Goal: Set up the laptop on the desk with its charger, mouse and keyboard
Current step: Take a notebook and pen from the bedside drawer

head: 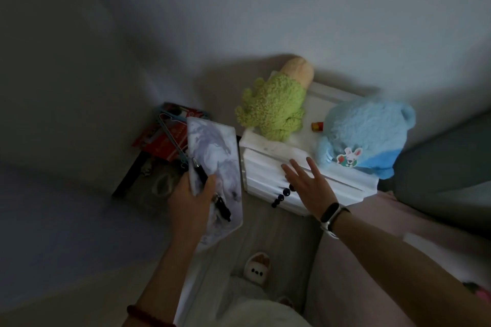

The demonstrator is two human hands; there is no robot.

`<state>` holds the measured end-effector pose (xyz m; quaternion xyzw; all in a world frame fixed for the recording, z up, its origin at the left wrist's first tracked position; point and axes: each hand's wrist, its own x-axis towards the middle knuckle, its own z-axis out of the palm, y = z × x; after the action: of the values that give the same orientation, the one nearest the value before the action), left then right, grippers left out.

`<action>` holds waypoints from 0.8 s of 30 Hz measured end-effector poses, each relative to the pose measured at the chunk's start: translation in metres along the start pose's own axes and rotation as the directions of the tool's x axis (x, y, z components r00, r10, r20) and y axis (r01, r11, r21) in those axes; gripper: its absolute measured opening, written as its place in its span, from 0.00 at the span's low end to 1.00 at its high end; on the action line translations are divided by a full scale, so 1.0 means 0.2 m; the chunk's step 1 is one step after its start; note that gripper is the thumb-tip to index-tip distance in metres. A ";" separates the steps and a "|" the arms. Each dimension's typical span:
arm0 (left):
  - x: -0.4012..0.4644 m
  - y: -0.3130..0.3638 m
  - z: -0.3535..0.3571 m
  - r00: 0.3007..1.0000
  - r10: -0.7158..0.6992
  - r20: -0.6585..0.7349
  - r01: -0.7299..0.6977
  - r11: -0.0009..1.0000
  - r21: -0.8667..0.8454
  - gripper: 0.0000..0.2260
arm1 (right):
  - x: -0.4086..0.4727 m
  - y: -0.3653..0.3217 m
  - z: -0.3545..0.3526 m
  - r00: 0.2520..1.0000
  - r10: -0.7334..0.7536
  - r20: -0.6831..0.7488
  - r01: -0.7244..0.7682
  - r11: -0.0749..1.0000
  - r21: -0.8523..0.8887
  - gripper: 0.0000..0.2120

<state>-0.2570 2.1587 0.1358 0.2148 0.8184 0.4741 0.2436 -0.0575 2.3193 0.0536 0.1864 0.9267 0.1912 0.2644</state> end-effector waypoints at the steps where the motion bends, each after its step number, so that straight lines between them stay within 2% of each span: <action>1: 0.01 0.01 0.01 1.000 0.009 0.005 -0.009 1.000 0.007 0.14 | 0.02 0.02 0.00 1.000 0.012 0.017 -0.011 0.997 -0.077 0.25; 3: 0.05 0.03 0.02 1.000 0.026 0.012 -0.027 0.999 0.022 0.14 | 0.05 0.05 -0.01 0.999 0.000 0.050 0.009 0.982 -0.187 0.27; 5: 0.08 0.04 0.03 0.999 0.024 0.030 -0.025 0.999 0.031 0.09 | 0.05 0.05 -0.01 0.998 0.004 0.068 0.006 0.990 -0.142 0.26; 7: 0.09 0.06 0.03 0.997 0.028 0.066 -0.030 0.999 0.033 0.05 | 0.03 0.03 -0.03 0.998 0.055 -0.011 -0.054 0.995 0.080 0.23; 8: 0.10 0.06 0.03 0.996 0.029 0.087 -0.031 0.999 0.028 0.05 | 0.01 0.01 -0.05 0.992 0.123 -0.029 -0.112 0.962 0.250 0.21; 9: 0.11 0.07 0.03 0.994 0.029 0.110 -0.032 0.999 0.021 0.05 | -0.02 -0.03 -0.08 0.981 0.196 0.013 -0.177 0.853 0.492 0.21; 10: 0.11 0.08 0.04 0.991 0.028 0.134 -0.031 0.999 0.016 0.05 | -0.05 -0.05 -0.13 0.960 0.256 0.116 -0.253 0.607 0.753 0.21; 11: 0.11 0.09 0.05 0.986 0.025 0.166 -0.027 1.000 0.012 0.05 | -0.09 -0.08 -0.18 0.929 0.278 0.244 -0.315 0.248 0.916 0.21; 12: 0.10 0.11 0.07 0.978 0.006 0.207 -0.007 1.000 0.008 0.05 | -0.14 -0.11 -0.23 0.905 0.261 0.335 -0.321 -0.094 0.942 0.21; 13: 0.08 0.13 0.09 0.966 -0.028 0.259 0.027 1.000 0.008 0.04 | -0.19 -0.13 -0.28 0.894 0.256 0.368 -0.267 -0.354 0.896 0.19; 15: 0.01 0.18 0.15 0.920 -0.066 0.387 0.067 0.998 0.010 0.04 | -0.32 -0.13 -0.33 0.855 0.307 0.418 -0.144 -0.633 0.761 0.15; 17: -0.05 0.24 0.23 0.877 -0.045 0.478 0.047 0.999 0.007 0.06 | -0.46 -0.14 -0.33 0.793 0.356 0.495 -0.014 -0.801 0.598 0.13; 19: -0.17 0.32 0.32 0.821 0.001 0.570 -0.023 0.999 0.030 0.07 | -0.68 -0.15 -0.32 0.713 0.420 0.561 0.124 -0.863 0.489 0.10; 22: -0.46 0.44 0.48 0.718 0.102 0.688 -0.207 0.976 0.071 0.09 | -1.06 -0.20 -0.30 0.548 0.552 0.628 0.269 -0.828 0.493 0.06; 24: -0.70 0.50 0.55 0.641 0.177 0.747 -0.310 0.950 0.041 0.06 | -1.32 -0.26 -0.29 0.430 0.607 0.668 0.360 -0.794 0.490 0.05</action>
<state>-0.0676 2.1968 0.2028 0.5150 0.6505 0.3065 0.4666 0.1062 2.1408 0.1864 0.6064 0.2804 -0.5743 -0.4731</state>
